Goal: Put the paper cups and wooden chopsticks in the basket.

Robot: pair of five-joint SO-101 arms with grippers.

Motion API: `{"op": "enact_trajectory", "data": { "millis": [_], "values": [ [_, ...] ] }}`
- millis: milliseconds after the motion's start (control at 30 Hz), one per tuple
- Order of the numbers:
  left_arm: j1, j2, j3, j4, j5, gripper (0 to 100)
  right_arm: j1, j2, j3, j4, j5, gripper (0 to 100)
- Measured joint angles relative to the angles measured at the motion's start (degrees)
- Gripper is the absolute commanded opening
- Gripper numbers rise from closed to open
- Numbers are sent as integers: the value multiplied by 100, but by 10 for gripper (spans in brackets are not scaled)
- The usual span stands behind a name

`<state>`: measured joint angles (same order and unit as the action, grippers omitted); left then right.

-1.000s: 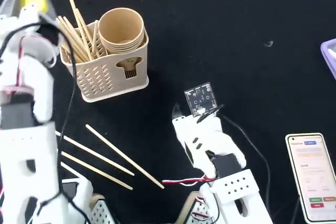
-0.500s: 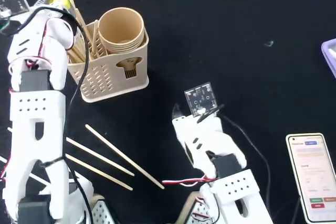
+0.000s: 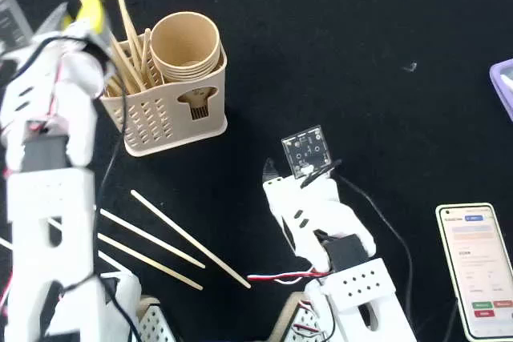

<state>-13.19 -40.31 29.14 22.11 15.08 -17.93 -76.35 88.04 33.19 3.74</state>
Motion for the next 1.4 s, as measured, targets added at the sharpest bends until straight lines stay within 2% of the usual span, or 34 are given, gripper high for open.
{"op": "enact_trajectory", "data": {
  "millis": [100, 267, 333, 400, 600, 767, 1000, 1267, 1400],
  "values": [
    [-510, -774, 193, 712, 0, 152, 0, 0, 0, 0, 0, 117],
    [-1468, -1574, 651, 2787, 0, 293, 0, 0, 0, 0, 0, 117],
    [-1890, -1591, 1073, 3490, 9, 291, 0, 0, 0, 0, 0, 117],
    [-2321, -1530, 1653, 3851, 0, 284, 0, 0, 0, 0, 0, 117],
    [-3763, -897, 3059, 3508, -158, 277, 0, 0, 0, 0, 0, 117],
    [-4466, -35, 3218, 3358, -598, 274, 0, 0, 0, 0, 0, 117],
    [-4853, 1116, 2804, 3279, -730, 277, 0, 0, 0, 0, 0, 117],
    [-5116, 2585, 2321, 2541, -738, 274, 0, 0, 0, 0, 0, 117],
    [-5222, 3191, 1987, 2444, -747, 274, 0, 0, 0, 0, 0, 117]
  ]
}}
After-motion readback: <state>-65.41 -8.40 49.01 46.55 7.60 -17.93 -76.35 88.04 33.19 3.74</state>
